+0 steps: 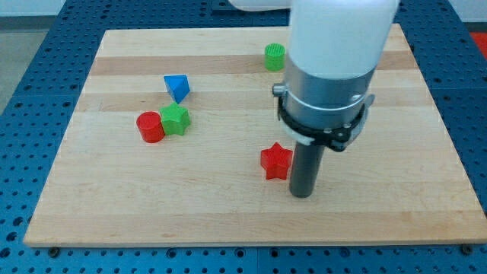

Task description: Move the red star vertically below the green circle

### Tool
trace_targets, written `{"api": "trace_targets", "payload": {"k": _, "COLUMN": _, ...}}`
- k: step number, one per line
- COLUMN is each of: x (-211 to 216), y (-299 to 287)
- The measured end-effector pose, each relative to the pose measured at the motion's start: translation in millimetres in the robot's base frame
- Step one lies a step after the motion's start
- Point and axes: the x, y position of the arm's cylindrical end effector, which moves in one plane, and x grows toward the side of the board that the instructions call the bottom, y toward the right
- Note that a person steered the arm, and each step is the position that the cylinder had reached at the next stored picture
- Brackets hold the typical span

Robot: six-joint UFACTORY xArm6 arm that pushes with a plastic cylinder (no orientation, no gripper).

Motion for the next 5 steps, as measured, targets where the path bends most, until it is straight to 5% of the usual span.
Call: {"api": "trace_targets", "payload": {"k": 5, "x": -75.2, "y": -64.0}}
